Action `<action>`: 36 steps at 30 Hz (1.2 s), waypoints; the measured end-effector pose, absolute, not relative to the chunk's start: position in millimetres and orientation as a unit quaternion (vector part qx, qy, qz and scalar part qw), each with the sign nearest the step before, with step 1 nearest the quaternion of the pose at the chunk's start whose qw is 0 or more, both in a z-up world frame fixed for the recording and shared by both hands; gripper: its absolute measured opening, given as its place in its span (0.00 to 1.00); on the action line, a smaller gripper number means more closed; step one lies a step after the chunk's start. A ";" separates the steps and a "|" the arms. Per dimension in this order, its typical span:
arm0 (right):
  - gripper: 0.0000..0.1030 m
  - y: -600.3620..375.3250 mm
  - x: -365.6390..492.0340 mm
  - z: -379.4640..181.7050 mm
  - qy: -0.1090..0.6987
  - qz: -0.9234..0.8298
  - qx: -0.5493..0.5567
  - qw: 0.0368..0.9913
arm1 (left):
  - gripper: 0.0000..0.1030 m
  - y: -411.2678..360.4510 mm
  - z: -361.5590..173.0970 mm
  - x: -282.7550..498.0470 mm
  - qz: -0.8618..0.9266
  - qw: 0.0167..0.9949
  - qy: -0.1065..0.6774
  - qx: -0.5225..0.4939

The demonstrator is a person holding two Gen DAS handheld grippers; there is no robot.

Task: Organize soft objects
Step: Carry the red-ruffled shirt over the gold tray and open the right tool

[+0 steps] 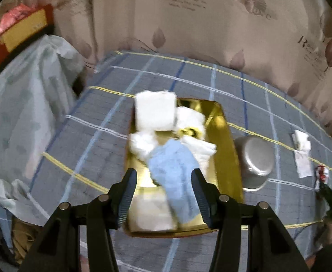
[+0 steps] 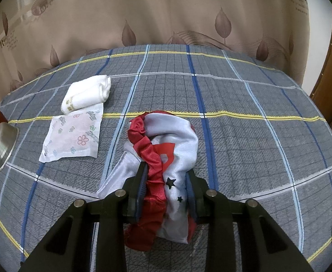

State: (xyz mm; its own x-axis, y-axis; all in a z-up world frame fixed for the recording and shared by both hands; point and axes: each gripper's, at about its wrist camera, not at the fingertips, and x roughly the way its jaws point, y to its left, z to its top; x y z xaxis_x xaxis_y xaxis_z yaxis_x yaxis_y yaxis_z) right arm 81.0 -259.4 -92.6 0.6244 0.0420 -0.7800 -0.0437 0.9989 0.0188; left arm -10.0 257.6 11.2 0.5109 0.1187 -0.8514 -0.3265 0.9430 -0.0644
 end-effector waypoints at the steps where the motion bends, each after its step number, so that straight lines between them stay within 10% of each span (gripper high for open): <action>1: 0.25 -258.0 80.4 -91.2 0.433 0.023 -0.004 0.901 | 0.50 257.7 11.8 -13.7 0.139 0.865 0.472 -0.101; 36: 0.20 -15.5 -4.4 -4.9 0.414 0.297 -0.100 0.855 | 0.50 319.7 12.9 -57.8 0.237 0.859 0.434 -0.134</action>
